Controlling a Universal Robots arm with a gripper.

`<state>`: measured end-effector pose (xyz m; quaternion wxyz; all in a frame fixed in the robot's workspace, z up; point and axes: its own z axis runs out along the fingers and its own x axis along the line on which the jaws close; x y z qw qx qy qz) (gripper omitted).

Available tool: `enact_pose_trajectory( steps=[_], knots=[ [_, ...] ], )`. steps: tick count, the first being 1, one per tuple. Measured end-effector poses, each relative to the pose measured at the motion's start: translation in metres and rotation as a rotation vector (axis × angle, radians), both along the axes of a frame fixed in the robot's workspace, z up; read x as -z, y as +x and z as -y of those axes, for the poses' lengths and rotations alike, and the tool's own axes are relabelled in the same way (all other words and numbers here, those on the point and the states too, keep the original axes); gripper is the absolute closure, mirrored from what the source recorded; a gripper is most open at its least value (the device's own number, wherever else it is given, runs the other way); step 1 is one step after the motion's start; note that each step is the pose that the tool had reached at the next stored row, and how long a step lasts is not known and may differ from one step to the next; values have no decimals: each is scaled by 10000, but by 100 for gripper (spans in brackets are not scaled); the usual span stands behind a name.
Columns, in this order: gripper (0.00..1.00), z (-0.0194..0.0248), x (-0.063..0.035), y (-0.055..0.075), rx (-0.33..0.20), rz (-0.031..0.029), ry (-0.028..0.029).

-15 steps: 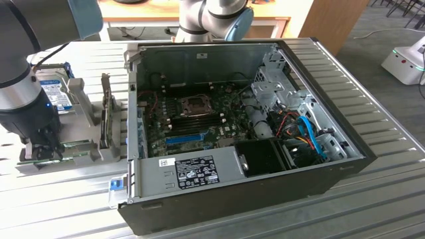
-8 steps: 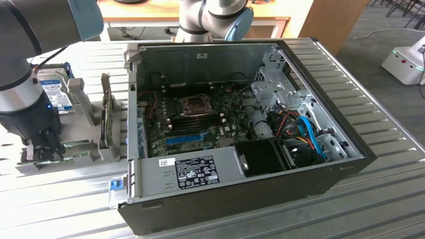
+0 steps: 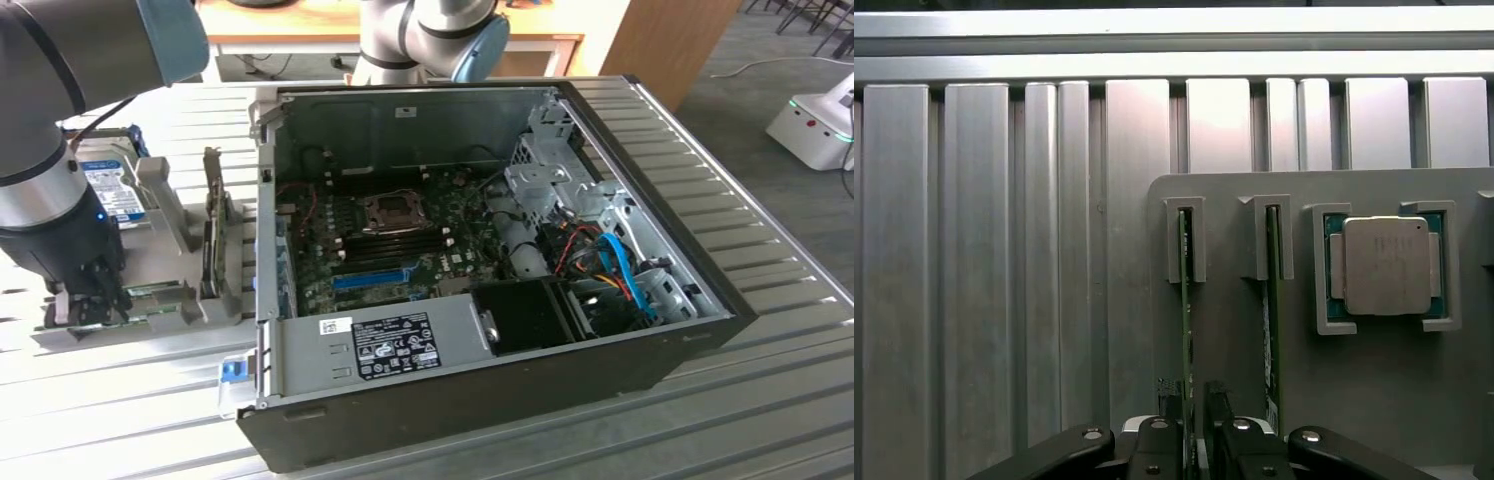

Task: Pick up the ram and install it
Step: 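Pick up the ram and move it above insertion slot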

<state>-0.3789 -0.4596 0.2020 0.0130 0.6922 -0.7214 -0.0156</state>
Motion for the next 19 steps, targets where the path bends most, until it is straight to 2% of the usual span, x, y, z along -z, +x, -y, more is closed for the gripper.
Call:
enact_pose_trajectory(
  steps=[19],
  knots=[
    [77,0,1,95,1,0,0]
  ],
)
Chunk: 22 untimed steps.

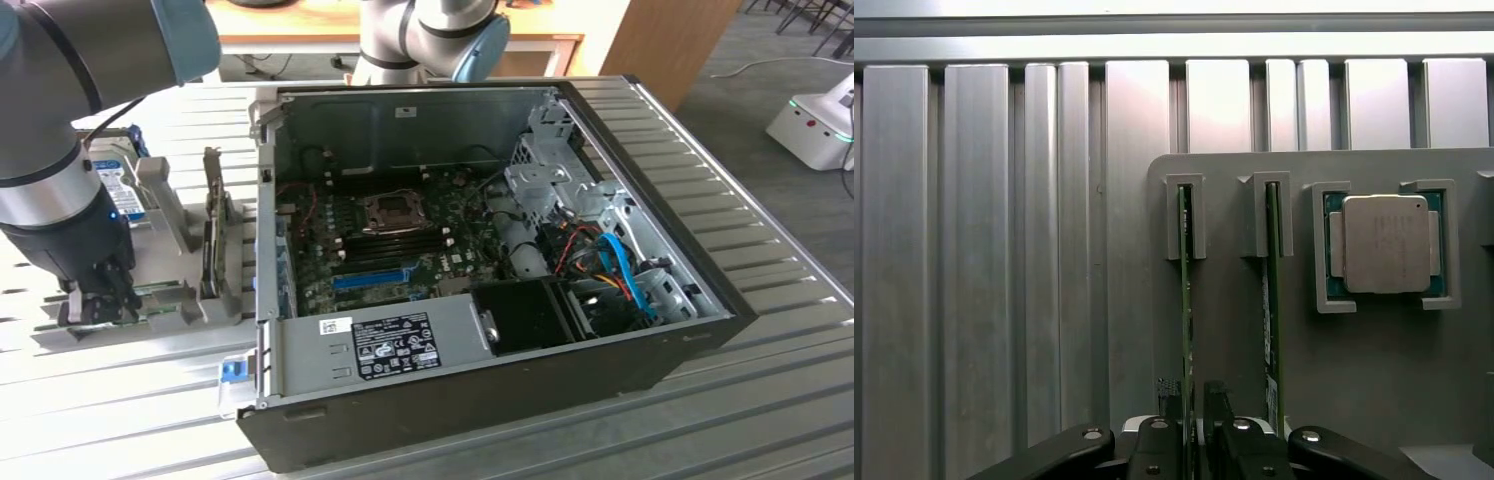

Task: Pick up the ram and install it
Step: 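Pick up the ram and move it above insertion slot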

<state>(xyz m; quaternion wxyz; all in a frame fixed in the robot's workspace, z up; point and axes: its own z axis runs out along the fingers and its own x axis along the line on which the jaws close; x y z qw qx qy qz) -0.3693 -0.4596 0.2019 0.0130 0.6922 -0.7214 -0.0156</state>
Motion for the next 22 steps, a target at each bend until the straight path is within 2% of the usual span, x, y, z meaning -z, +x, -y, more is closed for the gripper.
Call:
enact_pose_trajectory(
  steps=[12,13,15,22],
  knots=[
    [77,0,2,0,-1,0,0],
    [84,0,1,0,-1,0,-1],
    [88,0,1,1,-1,0,-1],
    [88,0,2,0,-1,0,1]
  ],
)
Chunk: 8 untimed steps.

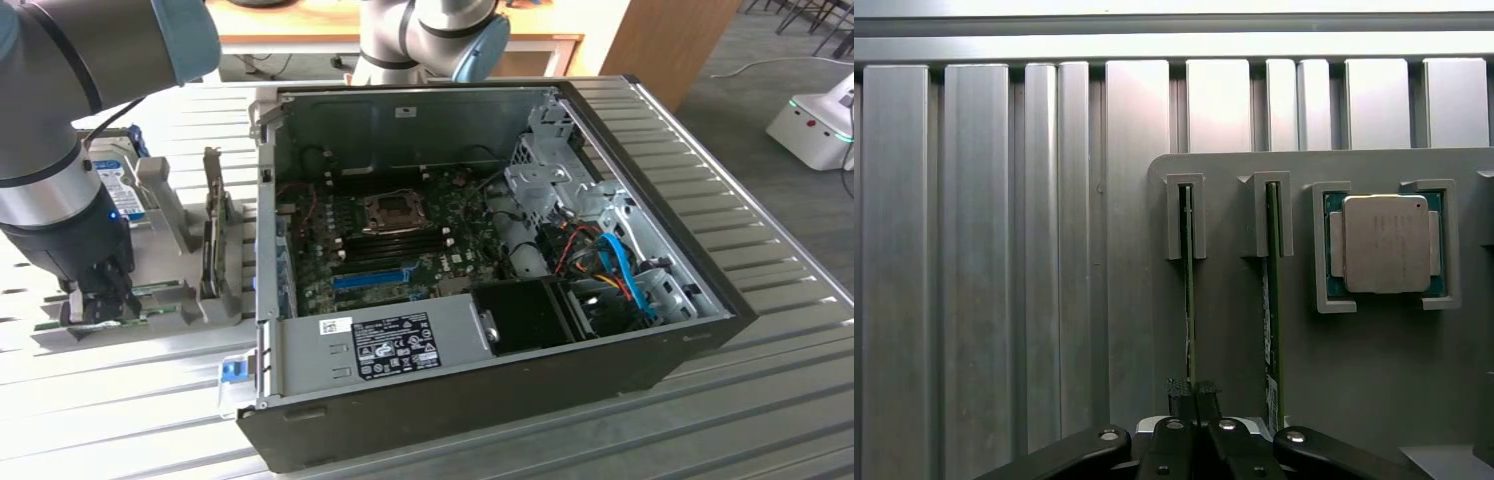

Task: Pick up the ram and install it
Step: 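Pick up the ram and move it above insertion slot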

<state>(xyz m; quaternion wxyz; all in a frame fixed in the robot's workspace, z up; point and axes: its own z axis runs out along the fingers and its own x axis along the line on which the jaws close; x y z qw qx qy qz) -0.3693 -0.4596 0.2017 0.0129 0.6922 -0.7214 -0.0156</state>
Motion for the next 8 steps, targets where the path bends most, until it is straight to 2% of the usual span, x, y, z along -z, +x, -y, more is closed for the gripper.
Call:
enact_pose_trajectory(
  steps=[8],
  knots=[
    [88,0,-3,0,0,0,0]
  ],
)
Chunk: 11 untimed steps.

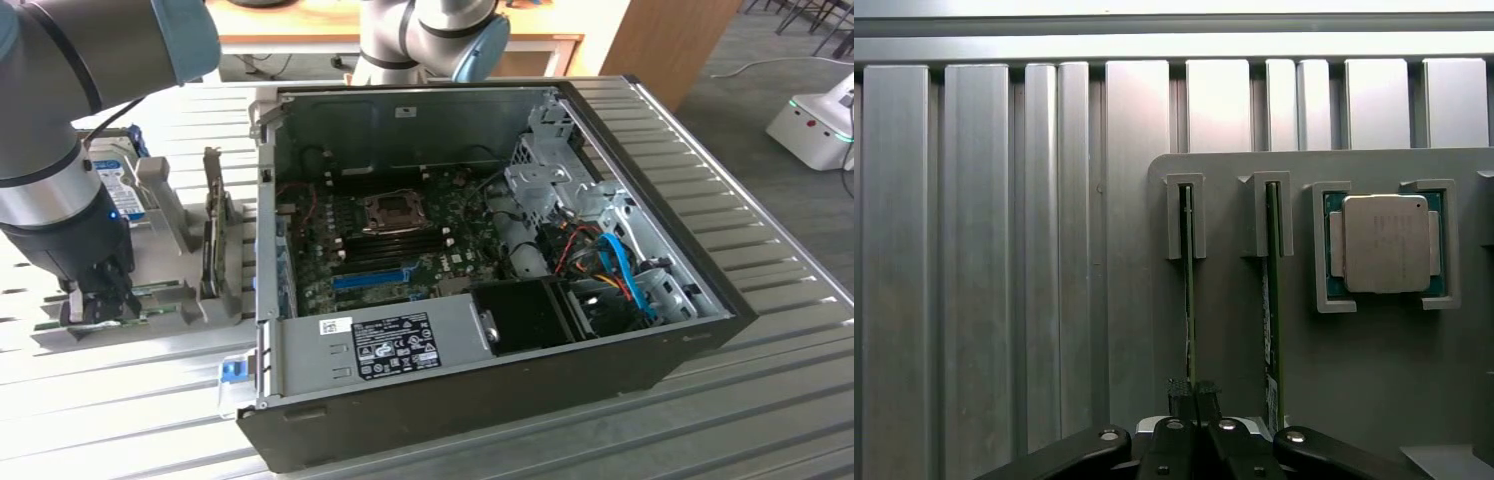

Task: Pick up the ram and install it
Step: 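Pick up the ram and move it above insertion slot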

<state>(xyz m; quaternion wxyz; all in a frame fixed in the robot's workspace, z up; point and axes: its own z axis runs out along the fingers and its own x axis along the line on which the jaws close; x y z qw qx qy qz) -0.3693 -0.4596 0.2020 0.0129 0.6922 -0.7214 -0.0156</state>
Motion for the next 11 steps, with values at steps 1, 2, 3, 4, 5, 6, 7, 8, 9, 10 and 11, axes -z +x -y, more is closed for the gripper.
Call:
enact_pose_trajectory(
  steps=[1,2,3,4,5,6,7,8,9,10,11],
  knots=[
    [88,0,0,0,1,0,0],
    [88,0,0,0,0,0,0],
    [88,0,0,0,1,0,-1],
    [88,0,1,-1,1,-1,-2],
    [88,0,6,-1,1,1,-3],
    [88,1,10,-1,0,0,-5],
    [88,1,12,-1,-1,-1,-6],
    [88,1,13,-1,0,0,-5],
    [88,1,15,-1,0,2,-4],
    [88,0,17,-1,0,4,-3],
    [88,0,17,0,0,5,-2]
  ],
)
